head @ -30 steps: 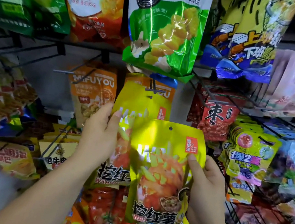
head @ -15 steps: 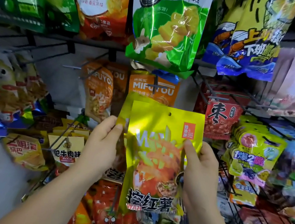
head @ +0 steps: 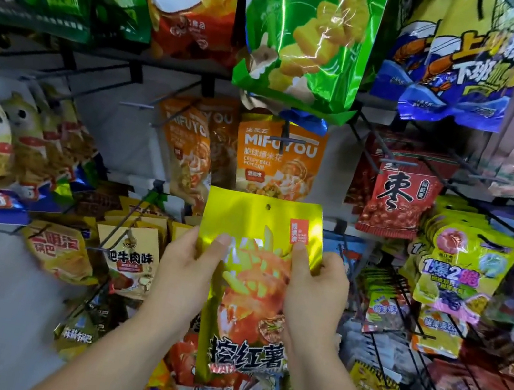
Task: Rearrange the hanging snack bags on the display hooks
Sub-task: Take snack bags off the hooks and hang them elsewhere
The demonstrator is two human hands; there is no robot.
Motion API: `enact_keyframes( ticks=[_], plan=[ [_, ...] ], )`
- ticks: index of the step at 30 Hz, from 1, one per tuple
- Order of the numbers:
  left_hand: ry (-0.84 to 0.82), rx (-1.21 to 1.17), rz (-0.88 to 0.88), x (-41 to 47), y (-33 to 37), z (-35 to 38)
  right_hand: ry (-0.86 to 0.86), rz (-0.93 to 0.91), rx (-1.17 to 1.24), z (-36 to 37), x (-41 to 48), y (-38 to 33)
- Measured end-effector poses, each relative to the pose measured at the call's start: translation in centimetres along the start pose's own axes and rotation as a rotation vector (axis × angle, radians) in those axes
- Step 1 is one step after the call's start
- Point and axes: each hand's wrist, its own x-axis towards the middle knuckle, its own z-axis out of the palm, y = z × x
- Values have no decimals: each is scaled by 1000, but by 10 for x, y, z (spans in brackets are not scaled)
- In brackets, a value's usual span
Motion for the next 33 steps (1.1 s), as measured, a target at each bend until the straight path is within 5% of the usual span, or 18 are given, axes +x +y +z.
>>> enact_keyframes(
  ticks=[12, 16, 33],
  plan=[
    [285, 154, 71, 35, -14, -64, -104, 93, 74, 49, 112, -31],
    [350, 198, 69, 41, -17, -82, -83, 54, -119, 66, 141, -36],
    [413, 161, 75, 48, -23, -87, -161, -164, -127, 48, 108, -33]
  ],
)
